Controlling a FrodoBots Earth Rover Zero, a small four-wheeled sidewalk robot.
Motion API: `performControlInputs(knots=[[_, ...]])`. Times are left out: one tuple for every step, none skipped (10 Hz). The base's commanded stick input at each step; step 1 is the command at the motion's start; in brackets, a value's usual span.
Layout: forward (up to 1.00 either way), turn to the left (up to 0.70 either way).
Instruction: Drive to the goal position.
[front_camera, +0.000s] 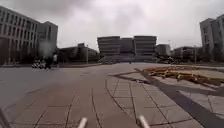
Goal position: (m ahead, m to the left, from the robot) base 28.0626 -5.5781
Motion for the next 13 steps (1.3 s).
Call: performControlInputs(knots=[[1.0, 0.0], [1.0, 0.0], [1.0, 0.0], [1.0, 0.0], [1.0, 0.0], [1.0, -0.14], [1.0, -0.06], [1.0, 0.0], [1.0, 0.0], [1.0, 0.0], [1.0, 0.0], [1.0, 0.0], [1.0, 0.0]])
